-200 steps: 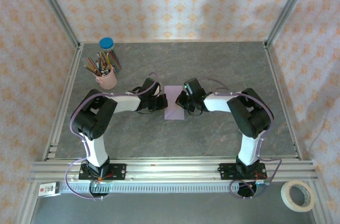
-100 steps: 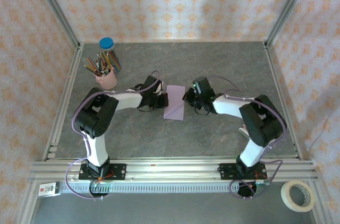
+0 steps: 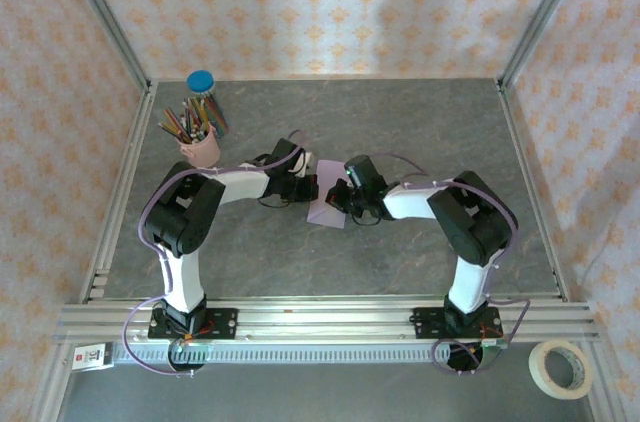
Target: Fold a paper plane with a square sheet of paper (pick it up from the middle)
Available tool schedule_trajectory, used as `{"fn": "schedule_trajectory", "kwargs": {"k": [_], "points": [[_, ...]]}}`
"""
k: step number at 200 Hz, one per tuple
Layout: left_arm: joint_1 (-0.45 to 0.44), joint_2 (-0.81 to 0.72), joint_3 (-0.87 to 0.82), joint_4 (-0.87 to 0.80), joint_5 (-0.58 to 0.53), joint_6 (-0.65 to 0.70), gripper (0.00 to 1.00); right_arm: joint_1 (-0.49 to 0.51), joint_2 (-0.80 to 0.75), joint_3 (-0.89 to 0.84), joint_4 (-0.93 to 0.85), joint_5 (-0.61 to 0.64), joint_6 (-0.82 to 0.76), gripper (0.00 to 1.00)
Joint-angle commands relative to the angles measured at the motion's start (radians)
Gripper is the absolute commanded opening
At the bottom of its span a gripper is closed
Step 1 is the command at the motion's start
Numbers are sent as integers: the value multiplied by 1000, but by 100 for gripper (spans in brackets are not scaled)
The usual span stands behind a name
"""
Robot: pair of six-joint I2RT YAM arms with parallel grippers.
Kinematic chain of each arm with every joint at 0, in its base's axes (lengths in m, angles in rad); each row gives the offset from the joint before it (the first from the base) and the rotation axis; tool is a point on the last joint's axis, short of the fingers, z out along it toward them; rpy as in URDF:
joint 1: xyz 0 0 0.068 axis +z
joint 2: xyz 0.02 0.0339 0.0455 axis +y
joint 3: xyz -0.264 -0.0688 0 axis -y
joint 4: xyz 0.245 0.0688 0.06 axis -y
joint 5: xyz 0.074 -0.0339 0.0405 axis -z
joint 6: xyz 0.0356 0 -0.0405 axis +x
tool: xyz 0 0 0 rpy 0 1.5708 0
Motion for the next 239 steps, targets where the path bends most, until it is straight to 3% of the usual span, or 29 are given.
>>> {"fn": "schedule_trajectory", "kwargs": {"k": [1, 52, 66, 107, 138, 171, 239], "points": [[1, 49, -16, -125, -16, 34, 0, -1, 21, 25, 8, 29, 9, 0], [1, 14, 19, -114, 2, 6, 0, -1, 37, -22, -47, 71, 41, 0], [0, -55, 16, -94, -9, -29, 0, -1, 40, -36, -67, 82, 53, 0], [-17, -171, -78, -15, 5, -139, 7, -1, 55, -44, -126, 109, 74, 0], [-35, -216, -166, 67, 40, -233, 4, -1, 63, -43, -137, 104, 80, 0], [-55, -189, -200, 147, 123, -291, 0, -1, 69, -31, -142, 98, 80, 0], [-68, -123, -163, 136, 125, -279, 0, -1, 76, -26, -143, 90, 80, 0]]}}
